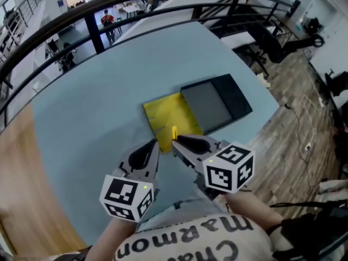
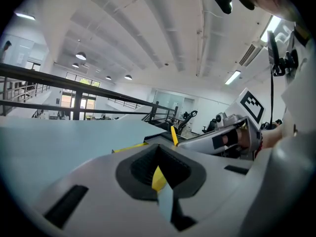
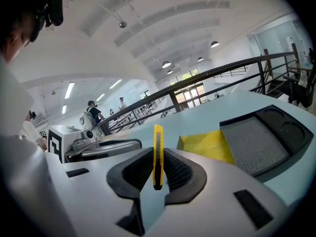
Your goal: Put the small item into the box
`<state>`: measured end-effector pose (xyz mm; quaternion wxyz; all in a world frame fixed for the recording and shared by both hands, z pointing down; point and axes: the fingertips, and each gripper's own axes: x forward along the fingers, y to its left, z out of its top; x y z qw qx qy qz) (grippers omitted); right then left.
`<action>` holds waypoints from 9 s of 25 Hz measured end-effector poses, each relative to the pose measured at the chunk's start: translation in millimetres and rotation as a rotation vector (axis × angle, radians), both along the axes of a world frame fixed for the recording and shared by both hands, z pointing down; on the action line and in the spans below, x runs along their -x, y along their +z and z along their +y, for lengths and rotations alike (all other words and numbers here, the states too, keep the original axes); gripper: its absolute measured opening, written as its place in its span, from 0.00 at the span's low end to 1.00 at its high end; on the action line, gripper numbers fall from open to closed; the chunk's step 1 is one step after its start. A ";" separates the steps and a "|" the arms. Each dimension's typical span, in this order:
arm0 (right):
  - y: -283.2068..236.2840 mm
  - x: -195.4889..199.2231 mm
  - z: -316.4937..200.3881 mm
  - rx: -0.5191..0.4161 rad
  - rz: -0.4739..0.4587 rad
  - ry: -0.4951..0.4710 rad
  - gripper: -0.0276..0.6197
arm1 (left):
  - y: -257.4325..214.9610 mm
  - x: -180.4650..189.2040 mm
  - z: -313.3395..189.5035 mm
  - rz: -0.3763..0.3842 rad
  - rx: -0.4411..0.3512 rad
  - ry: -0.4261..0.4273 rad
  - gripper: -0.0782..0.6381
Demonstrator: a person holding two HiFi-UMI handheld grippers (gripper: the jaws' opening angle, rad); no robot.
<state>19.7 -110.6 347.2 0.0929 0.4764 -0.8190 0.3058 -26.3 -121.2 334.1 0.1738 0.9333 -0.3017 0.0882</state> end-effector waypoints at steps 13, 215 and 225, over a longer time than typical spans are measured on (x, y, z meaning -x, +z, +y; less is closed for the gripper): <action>1.2 -16.9 -46.0 0.020 -0.014 -0.215 0.16 | 3.1 -17.8 -29.1 -0.017 0.033 -0.204 0.11; 166.0 -36.2 -69.8 0.585 0.626 -0.115 0.27 | 61.1 61.0 -10.4 -0.097 0.102 -0.165 0.11; 157.2 -42.8 -71.9 0.543 0.640 -0.049 0.27 | 45.4 71.6 -6.1 -0.103 0.060 -0.167 0.11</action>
